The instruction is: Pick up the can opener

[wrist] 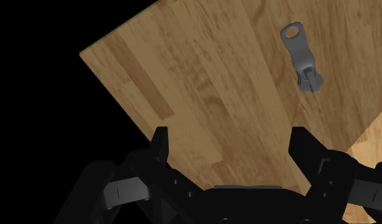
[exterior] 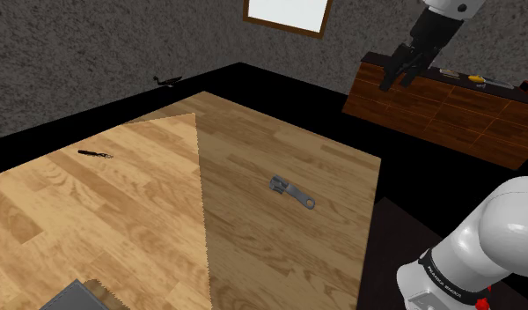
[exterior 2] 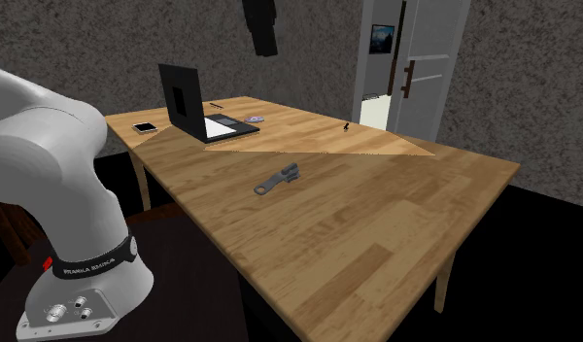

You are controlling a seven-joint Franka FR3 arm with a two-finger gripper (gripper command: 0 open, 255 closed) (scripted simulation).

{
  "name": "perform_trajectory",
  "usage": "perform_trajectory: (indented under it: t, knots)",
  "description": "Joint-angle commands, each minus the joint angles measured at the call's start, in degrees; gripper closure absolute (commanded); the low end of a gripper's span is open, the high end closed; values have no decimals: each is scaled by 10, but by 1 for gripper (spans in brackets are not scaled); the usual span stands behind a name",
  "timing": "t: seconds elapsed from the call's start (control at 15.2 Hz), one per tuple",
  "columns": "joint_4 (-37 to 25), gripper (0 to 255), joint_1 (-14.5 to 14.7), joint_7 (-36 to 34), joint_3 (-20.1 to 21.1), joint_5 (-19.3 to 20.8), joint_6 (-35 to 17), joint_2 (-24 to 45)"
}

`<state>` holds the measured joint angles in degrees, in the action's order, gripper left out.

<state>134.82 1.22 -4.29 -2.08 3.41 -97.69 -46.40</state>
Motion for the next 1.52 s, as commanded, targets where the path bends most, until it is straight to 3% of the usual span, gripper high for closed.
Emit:
perform_trajectory:
  t: [0.0, 0.73, 1.45]
  knots:
    - [0, 0, 0, 0, 0, 0, 0, 0]
    - [125, 0, 51, -13, 46, -35, -184, 75]
    - [177, 0, 102, -25, 99, -63, -388, 240]
